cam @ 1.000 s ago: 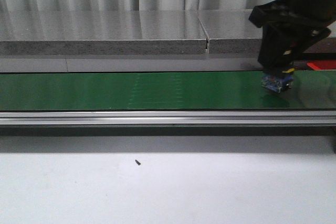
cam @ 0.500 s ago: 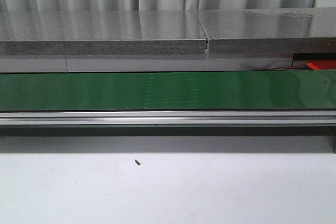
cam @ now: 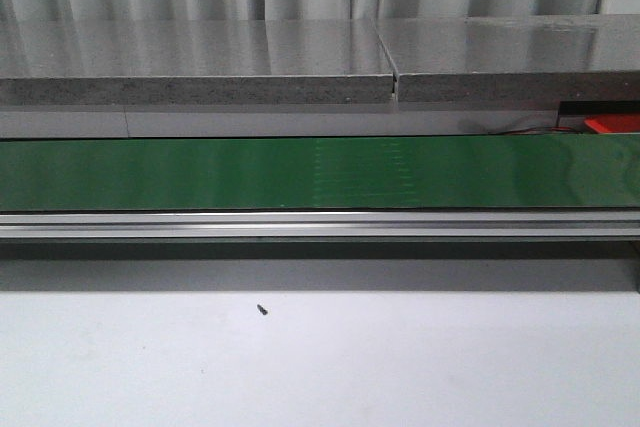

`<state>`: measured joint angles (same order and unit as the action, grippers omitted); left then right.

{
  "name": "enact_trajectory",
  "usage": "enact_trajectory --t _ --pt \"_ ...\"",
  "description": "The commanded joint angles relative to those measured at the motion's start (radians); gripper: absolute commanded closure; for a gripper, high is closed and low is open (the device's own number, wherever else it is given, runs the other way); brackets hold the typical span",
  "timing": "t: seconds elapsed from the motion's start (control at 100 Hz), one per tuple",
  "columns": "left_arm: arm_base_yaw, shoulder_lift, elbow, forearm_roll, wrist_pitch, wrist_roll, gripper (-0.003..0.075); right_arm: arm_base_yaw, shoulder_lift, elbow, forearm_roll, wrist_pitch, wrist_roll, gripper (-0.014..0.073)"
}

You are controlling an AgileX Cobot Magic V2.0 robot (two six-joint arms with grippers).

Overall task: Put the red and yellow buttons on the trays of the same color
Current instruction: 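Carry the red button into the red tray and open the right gripper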

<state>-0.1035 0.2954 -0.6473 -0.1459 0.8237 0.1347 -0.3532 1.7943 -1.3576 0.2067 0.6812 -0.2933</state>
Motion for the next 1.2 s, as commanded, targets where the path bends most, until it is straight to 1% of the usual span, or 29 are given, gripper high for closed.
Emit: enact_trajectory --t 0.0,0.22,0.47,0.56,0.66,0.71,0.78,0.97,1.19 --pt "-0.007 0.012 -0.025 -0.012 -0.069 -0.012 0.0739 -0.007 -0.001 -0.079 0.015 0.003 0.004 0.037" --pt "-0.007 0.012 -0.025 -0.012 -0.069 -0.012 0.0739 -0.008 0.1 -0.149 0.015 0.021 0.004 0.037" --pt "-0.007 0.012 -0.025 -0.012 -0.069 -0.012 0.0739 -0.008 0.161 -0.156 0.019 0.003 0.014 0.0358" --pt "-0.007 0.012 -0.025 -0.012 -0.069 -0.012 0.0739 -0.008 0.17 -0.156 0.022 0.005 0.015 0.0287" --pt "-0.007 0.012 -0.025 -0.012 -0.069 -0.012 0.0739 -0.008 0.172 -0.156 0.027 0.005 0.015 0.0137" --pt "-0.007 0.012 -0.025 -0.012 -0.069 -0.012 0.0739 -0.008 0.172 -0.156 0.031 0.005 0.015 0.0078" --pt "-0.007 0.012 -0.025 -0.012 -0.069 -0.012 0.0739 -0.008 0.17 -0.156 0.039 0.006 0.015 0.0039" --pt "-0.007 0.012 -0.025 -0.012 -0.069 -0.012 0.0739 -0.009 0.132 -0.156 0.045 0.012 0.015 0.0043" --pt "-0.007 0.012 -0.025 -0.012 -0.069 -0.012 0.0739 -0.009 0.027 -0.145 0.045 0.017 0.015 0.0043"
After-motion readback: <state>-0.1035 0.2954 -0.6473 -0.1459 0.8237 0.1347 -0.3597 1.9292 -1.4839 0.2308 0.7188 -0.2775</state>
